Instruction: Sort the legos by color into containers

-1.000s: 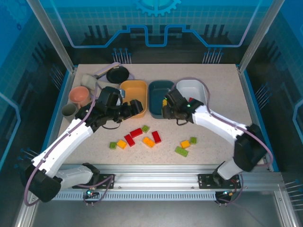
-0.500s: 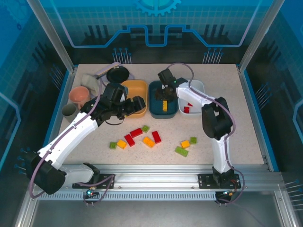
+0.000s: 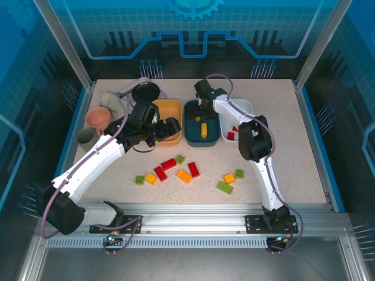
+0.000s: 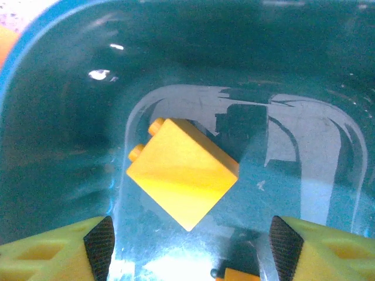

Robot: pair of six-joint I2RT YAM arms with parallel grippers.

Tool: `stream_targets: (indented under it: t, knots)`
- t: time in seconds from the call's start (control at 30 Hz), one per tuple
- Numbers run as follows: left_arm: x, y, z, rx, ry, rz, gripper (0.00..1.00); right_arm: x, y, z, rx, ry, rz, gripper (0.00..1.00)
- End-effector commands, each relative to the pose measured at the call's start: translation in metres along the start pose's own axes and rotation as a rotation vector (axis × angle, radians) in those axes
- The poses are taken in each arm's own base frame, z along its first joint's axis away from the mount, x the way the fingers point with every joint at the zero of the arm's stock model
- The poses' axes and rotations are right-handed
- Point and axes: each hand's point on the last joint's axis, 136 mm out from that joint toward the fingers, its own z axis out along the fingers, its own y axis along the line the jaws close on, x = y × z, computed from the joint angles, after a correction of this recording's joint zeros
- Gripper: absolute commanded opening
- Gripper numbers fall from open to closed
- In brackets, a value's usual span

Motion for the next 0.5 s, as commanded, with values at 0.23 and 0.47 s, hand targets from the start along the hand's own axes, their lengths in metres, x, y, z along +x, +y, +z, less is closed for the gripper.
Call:
stream_targets:
  t: [0.23, 0.47]
  knots:
    - [0.016, 0.054, -0.045, -0.188, -0.008, -0.115, 0.84, -0.005, 0.067, -0.183, -0.145, -0.343, -0.203, 0.70]
    - [0.038, 0.095, -0.059, -0.271, 0.010, -0.193, 0.82, 0.089, 0.087, -0.212, -0.238, -0.361, -0.320, 0.70]
